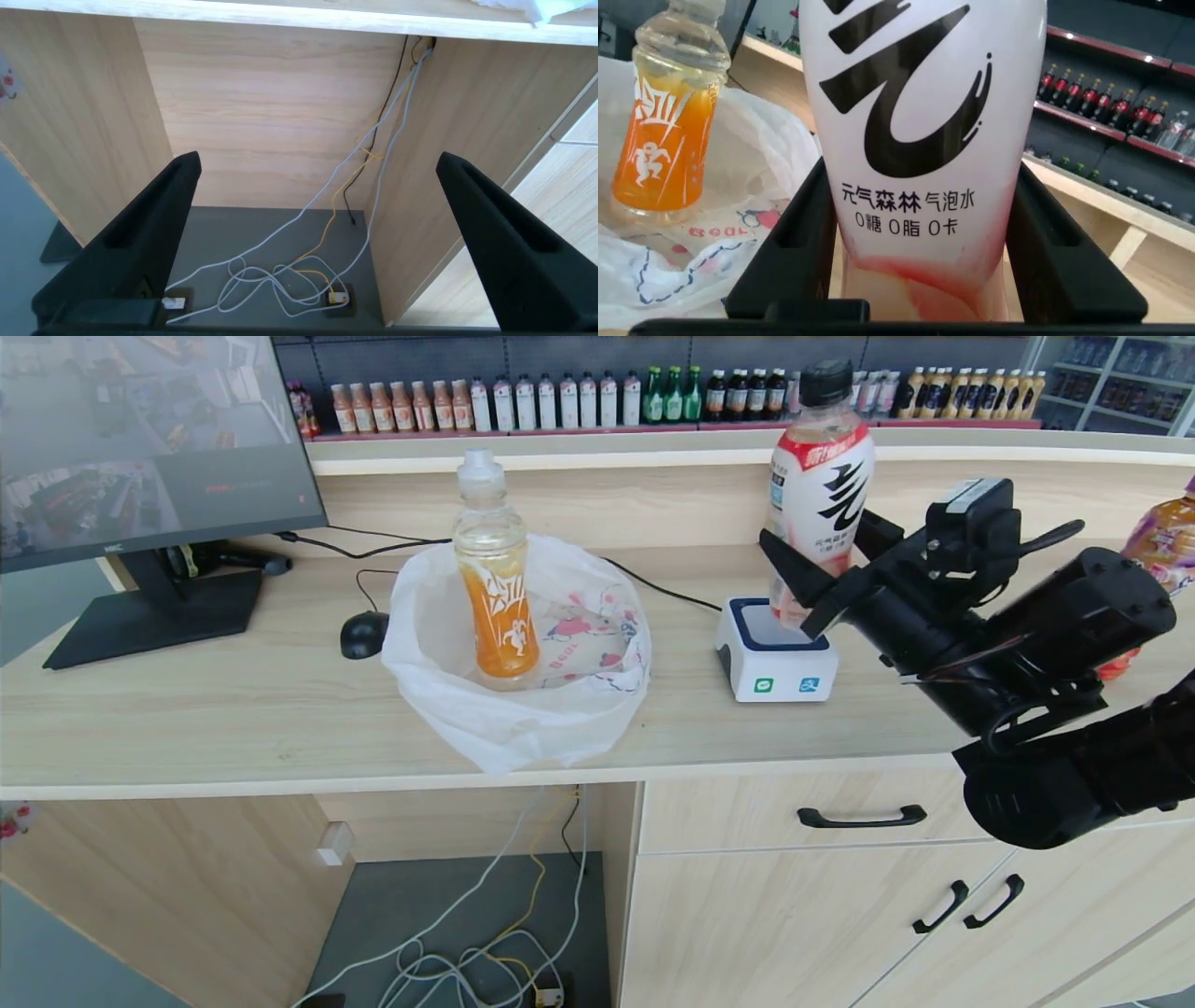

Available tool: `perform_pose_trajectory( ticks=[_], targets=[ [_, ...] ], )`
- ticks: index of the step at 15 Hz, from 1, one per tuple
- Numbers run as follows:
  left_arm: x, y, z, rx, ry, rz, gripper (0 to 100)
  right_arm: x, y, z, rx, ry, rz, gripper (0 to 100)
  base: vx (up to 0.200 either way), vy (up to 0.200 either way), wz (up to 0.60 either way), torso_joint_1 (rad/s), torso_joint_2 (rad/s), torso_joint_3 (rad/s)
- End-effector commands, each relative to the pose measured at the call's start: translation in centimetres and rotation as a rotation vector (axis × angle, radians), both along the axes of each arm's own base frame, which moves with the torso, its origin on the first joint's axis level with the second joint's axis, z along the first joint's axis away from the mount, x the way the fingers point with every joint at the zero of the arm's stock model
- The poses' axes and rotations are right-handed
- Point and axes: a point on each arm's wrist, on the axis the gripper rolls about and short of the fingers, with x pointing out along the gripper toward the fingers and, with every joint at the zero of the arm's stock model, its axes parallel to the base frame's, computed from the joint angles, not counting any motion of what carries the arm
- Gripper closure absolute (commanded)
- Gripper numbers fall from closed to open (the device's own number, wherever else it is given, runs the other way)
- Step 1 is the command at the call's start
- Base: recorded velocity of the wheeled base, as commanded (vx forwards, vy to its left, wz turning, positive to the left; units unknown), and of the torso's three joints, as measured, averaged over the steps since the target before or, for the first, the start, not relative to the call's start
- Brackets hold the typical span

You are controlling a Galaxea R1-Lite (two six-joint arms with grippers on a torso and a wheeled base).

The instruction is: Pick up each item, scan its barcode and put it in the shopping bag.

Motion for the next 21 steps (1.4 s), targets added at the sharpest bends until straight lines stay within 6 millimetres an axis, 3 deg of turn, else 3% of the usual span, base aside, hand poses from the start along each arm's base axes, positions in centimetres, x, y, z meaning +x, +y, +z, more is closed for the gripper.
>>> perform_pose_trajectory(
  ticks=[1,9,19,21],
  targets=[
    [0.0,0.0,0.0,0.0,0.0,0.0,0,-1.1,0.3,1.3,0.055,-0.007,0.021,100,0.0,0.0,0.0,0.0,0.0,0.0],
    [0.0,0.0,0.0,0.0,0.0,0.0,0,-1.7,0.2,1.8,0.293,0.113,0.026,100,0.0,0.0,0.0,0.0,0.0,0.0],
    [0.0,0.0,0.0,0.0,0.0,0.0,0,-2.4,-0.4,1.8,0.337,0.136,-0.014,100,0.0,0.0,0.0,0.0,0.0,0.0],
    [0.0,0.0,0.0,0.0,0.0,0.0,0,-2.2,-0.9,2.1,0.342,0.122,-0.027,100,0.0,0.2,0.0,0.01,0.0,0.005]
  ],
)
